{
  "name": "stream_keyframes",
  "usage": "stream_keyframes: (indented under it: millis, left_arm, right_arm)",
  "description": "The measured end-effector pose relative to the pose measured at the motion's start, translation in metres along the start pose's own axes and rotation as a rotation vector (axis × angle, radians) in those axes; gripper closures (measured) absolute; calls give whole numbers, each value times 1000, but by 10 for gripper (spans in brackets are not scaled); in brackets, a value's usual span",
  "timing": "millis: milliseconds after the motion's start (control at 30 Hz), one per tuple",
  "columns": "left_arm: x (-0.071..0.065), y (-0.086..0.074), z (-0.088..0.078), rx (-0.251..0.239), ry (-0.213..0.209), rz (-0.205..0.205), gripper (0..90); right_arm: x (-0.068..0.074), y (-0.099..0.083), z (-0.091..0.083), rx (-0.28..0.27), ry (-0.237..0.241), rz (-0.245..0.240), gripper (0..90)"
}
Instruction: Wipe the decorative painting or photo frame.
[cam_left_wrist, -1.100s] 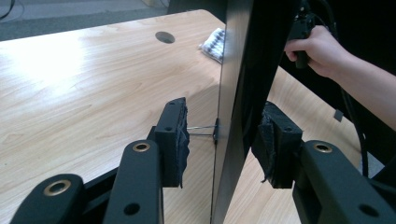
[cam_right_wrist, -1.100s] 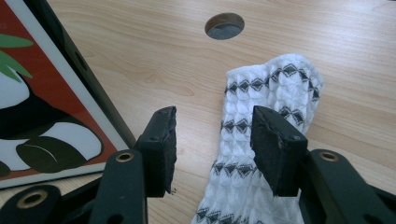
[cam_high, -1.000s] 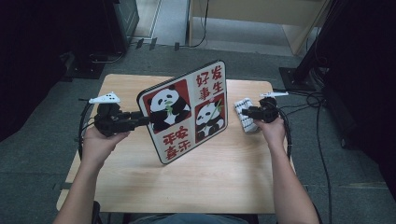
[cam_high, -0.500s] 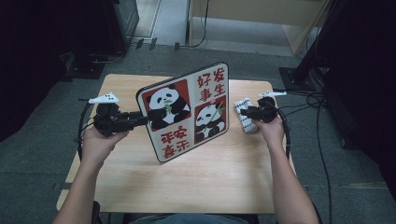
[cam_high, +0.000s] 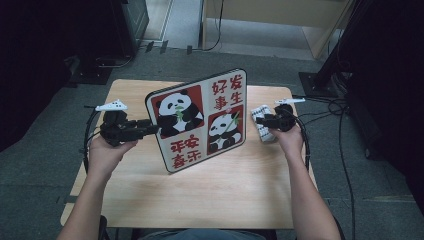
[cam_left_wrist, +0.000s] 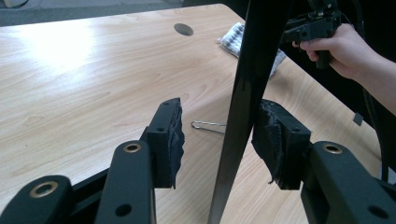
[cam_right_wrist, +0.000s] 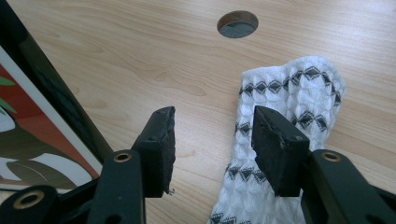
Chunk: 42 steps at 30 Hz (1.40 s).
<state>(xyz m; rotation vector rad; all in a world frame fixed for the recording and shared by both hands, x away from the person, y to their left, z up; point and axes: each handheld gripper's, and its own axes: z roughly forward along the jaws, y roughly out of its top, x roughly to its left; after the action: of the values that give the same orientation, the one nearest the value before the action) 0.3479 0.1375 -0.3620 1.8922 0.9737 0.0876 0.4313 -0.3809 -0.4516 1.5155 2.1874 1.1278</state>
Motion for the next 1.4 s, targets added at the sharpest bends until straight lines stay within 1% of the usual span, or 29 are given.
stream_keyframes:
  millis: [167, 267, 333, 533, 633, 700, 1000, 1067, 1233, 1400]
  left_arm:
    - [1, -1, 3, 4, 8, -3, 514]
    - [1, -2, 6, 14, 31, 3, 493]
    - [1, -2, 7, 16, 37, 6, 490]
    - [4, -5, 11, 11, 33, -4, 482]
    - [7, -6, 13, 9, 24, -19, 486]
    - [7, -6, 14, 6, 24, -19, 486]
    - [11, -9, 19, 7, 36, -15, 484]
    - [12, -10, 20, 10, 41, -24, 484]
    - [15, -12, 23, 17, 44, -31, 484]
    - [16, -13, 26, 19, 52, -26, 486]
  right_arm:
    - [-1, 0, 0, -2, 2, -1, 508]
    - [-1, 0, 0, -1, 4, -1, 506]
    - [-1, 0, 1, -1, 4, 0, 506]
    - [0, 0, 1, 1, 3, 0, 506]
    - [0, 0, 2, 3, 3, 1, 506]
    - [0, 0, 2, 5, 5, 3, 506]
    - [0, 0, 2, 2, 5, 1, 505]
    - [0, 0, 2, 1, 5, 0, 505]
    - [1, 0, 2, 2, 7, 2, 505]
    - [1, 0, 2, 2, 7, 1, 505]
